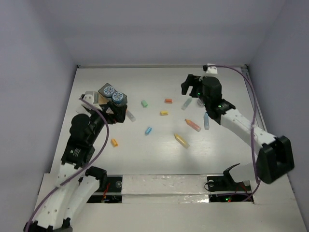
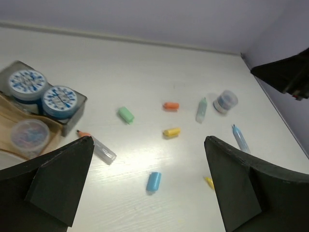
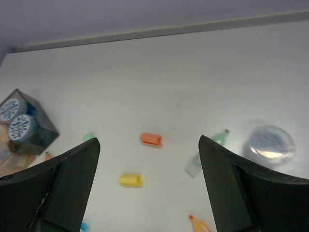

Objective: Sort the stationery into containers
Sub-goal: Place the stationery in the storage box, then pick up the stationery from the center of the board.

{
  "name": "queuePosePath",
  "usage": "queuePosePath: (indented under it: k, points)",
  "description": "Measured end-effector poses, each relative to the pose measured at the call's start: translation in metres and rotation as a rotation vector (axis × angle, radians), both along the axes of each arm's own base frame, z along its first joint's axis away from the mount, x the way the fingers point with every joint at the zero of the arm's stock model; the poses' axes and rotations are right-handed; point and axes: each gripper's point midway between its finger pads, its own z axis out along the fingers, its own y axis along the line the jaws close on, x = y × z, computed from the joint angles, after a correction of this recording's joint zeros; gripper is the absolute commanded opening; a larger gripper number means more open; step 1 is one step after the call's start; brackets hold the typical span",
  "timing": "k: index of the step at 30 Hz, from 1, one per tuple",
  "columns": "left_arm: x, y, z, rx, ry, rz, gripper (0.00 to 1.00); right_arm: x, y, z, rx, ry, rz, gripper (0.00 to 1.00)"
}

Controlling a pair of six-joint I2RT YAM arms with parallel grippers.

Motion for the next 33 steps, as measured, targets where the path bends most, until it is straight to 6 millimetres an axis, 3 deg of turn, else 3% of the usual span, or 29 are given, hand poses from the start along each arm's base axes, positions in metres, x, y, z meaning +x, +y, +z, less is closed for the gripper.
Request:
queuePosePath:
  k: [2, 6, 15, 22, 26, 33]
  points:
    - [0.011, -0.014, -0.014, -0.003, 0.067, -0.053, 0.99, -0.022, -0.029, -0.002, -0.009, 0.003, -0.063, 0.92]
    - [0.028, -0.058, -0.023, -0.012, 0.165, -0.167, 0.99, -0.06, -0.061, -0.007, -0.04, 0.021, -0.134, 0.93]
    - [0.067, -0.229, -0.027, 0.088, 0.245, -0.363, 0.99, -0.115, -0.13, 0.03, -0.015, -0.078, -0.334, 0.95]
    - [0.127, -0.331, -0.069, 0.216, 0.253, -0.393, 0.99, -0.137, -0.156, 0.034, -0.001, -0.114, -0.416, 0.96]
    - [0.153, -0.369, -0.106, 0.28, 0.268, -0.407, 0.99, -0.151, -0.163, 0.049, 0.034, -0.162, -0.42, 0.95]
    - [0.186, -0.414, -0.159, 0.354, 0.278, -0.423, 0.99, -0.172, -0.168, 0.08, 0.116, -0.266, -0.398, 0.95]
